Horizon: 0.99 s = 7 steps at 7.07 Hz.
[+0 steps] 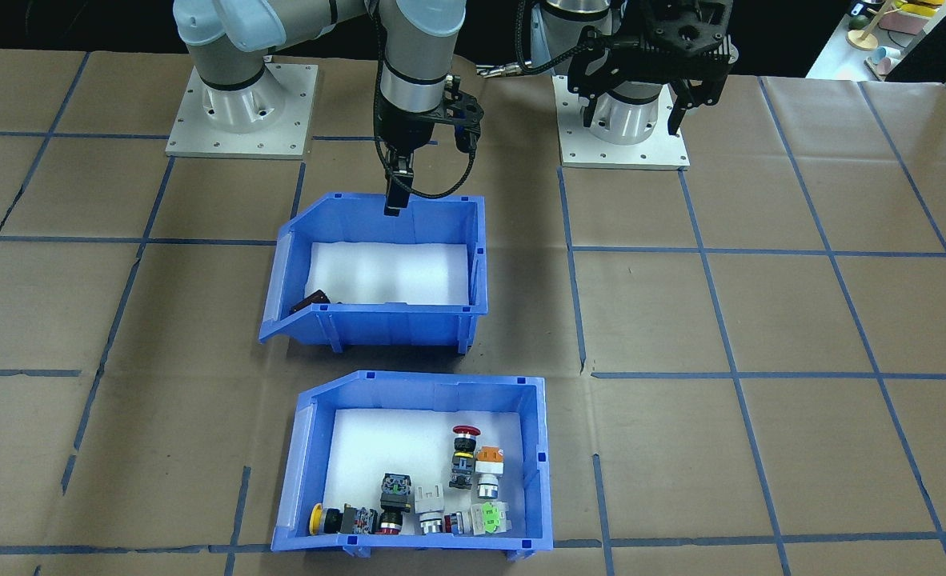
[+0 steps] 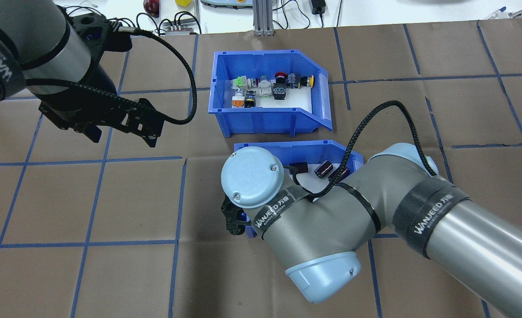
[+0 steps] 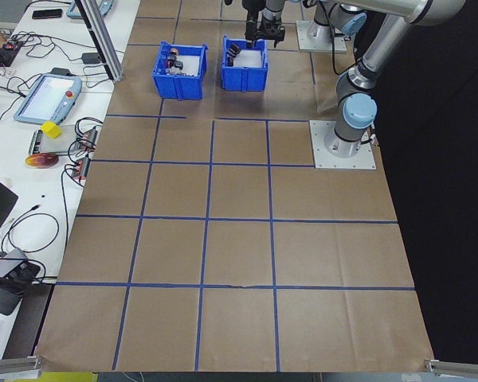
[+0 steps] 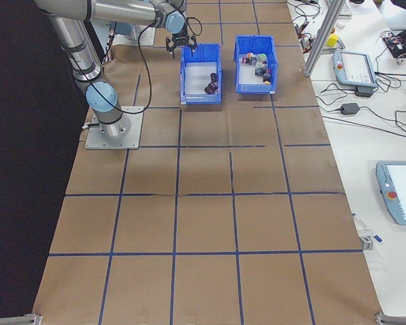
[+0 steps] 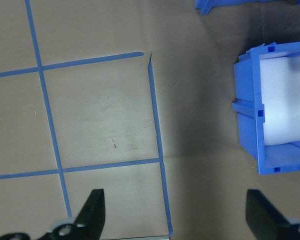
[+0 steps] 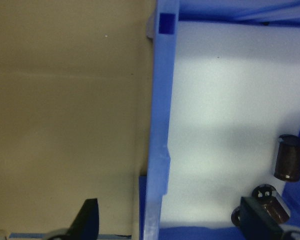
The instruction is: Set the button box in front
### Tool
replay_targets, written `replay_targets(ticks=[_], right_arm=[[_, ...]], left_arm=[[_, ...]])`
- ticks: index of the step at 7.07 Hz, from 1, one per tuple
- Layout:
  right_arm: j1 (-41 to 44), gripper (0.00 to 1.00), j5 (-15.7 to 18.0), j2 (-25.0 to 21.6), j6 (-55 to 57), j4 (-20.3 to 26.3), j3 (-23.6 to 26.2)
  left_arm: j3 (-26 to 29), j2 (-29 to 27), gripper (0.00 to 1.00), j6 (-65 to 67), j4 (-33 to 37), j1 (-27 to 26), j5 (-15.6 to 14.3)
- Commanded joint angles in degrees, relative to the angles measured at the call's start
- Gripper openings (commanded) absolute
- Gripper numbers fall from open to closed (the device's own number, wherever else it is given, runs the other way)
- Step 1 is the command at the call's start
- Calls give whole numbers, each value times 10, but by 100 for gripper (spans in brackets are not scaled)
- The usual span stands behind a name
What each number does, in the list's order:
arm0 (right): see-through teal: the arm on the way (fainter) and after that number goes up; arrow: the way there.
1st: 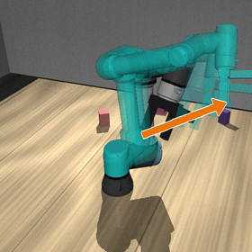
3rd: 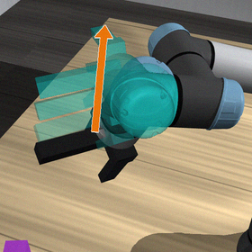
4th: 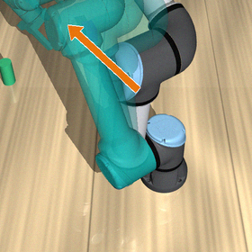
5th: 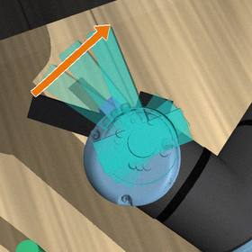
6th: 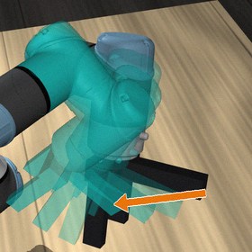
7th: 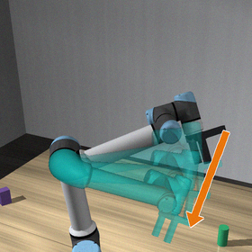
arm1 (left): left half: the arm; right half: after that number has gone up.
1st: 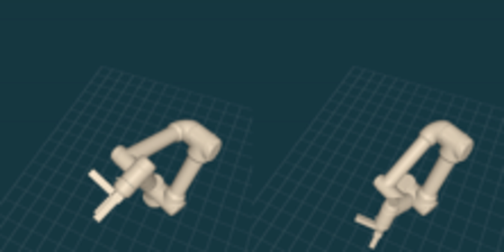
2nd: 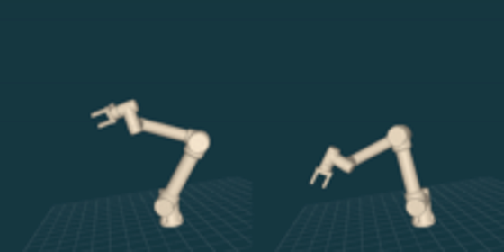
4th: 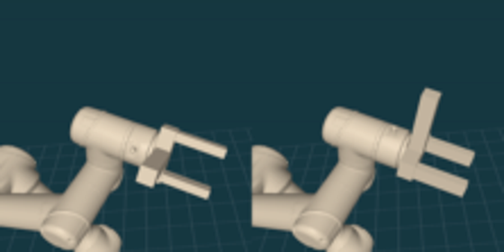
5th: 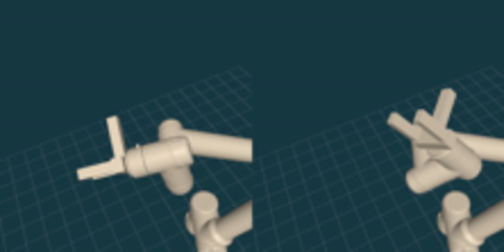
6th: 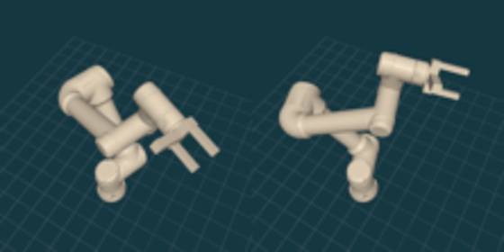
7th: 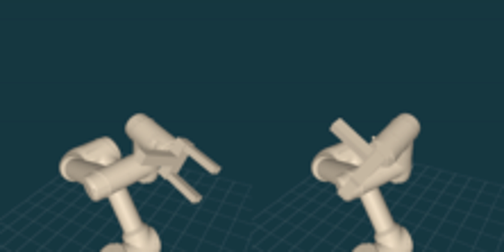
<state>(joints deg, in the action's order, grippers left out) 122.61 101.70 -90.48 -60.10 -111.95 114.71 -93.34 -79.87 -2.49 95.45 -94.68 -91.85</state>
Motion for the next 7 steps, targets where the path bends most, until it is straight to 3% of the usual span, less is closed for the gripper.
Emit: replay_targets(ticks=[1,4,5,6,7], right_arm=[[-76,100,1,-59,-43,19,0],[-236,100,-18,-109,-41,10,-5],[-272,100,-69,-105,37,10,-13],[-302,100,-99,-103,139,10,-29],[-329,100,-99,-96,244,12,-50]], left_arm=[[5,-3,99,0,0,-1,0],[5,2,99,-2,0,1,-2],[5,4,99,-4,0,1,-4],[1,8,99,-4,0,1,-3],[-1,10,99,-3,0,1,-3]])
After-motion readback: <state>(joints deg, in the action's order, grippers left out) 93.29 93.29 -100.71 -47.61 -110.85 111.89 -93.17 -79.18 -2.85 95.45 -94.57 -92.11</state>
